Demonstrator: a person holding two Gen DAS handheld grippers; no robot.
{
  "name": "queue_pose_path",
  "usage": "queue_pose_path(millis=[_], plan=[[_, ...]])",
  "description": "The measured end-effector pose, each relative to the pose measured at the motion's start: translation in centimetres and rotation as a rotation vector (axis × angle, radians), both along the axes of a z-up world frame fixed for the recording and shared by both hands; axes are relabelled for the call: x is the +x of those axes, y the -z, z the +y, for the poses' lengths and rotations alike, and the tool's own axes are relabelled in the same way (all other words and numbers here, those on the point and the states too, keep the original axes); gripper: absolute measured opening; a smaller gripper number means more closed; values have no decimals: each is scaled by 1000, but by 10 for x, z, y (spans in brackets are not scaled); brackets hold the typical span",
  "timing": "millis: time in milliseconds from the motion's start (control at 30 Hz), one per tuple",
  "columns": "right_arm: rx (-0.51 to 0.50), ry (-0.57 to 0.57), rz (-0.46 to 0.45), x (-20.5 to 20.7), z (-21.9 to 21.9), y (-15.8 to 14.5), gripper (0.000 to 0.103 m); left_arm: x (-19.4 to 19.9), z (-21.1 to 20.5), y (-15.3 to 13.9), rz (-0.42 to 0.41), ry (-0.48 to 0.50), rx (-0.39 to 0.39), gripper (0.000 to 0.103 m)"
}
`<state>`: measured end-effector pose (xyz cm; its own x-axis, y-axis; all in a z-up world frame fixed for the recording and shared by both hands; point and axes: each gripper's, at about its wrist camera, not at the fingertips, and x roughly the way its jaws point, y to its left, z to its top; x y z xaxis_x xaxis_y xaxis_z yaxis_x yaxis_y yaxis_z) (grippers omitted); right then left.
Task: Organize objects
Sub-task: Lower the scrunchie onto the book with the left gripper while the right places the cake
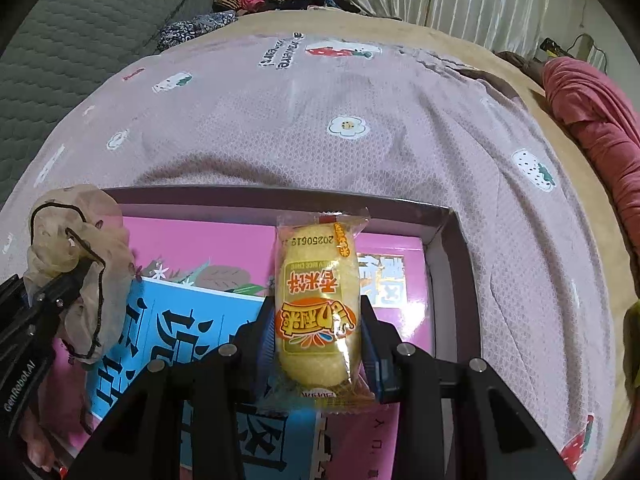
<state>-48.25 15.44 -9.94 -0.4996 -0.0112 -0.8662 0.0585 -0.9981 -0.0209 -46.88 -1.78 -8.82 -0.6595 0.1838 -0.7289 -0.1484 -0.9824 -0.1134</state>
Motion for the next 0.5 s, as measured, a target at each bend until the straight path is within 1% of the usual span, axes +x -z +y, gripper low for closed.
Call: queue_pose_path(millis=[67,100,133,167,200,233,267,400,467,500], plan=[[1,-3,-4,0,0,0,38,-1,1,2,-9,0,-13,29],[1,1,-3,0,1,0,38,-1,1,2,-13,-3,-17,31],[0,2,-5,0,1,0,38,-2,0,3,-14,-8,-15,37],[-4,5,-6,-1,2,0,38,-2,-1,3,-17,-10,-14,47],[-9,12,-5,0,3,0,38,-2,-2,3,-21,-11,-12,53],[-13,12,-8,-1,3,-1,39,-3,-3,3,-22,-13,-6,62],[-16,11,-9,-1,4,-1,39,-3,-4,3,-24,-16,-7,65],[-11,13,-7,0,5,-3,45,-1,-4,3,-22,-16,-7,67],[-28,19,5,1,8,-6,49,0,-4,2,-19,-11,-13,71],[-41,25,16,2,10,-9,54,1,-3,1,-16,-12,-19,72]])
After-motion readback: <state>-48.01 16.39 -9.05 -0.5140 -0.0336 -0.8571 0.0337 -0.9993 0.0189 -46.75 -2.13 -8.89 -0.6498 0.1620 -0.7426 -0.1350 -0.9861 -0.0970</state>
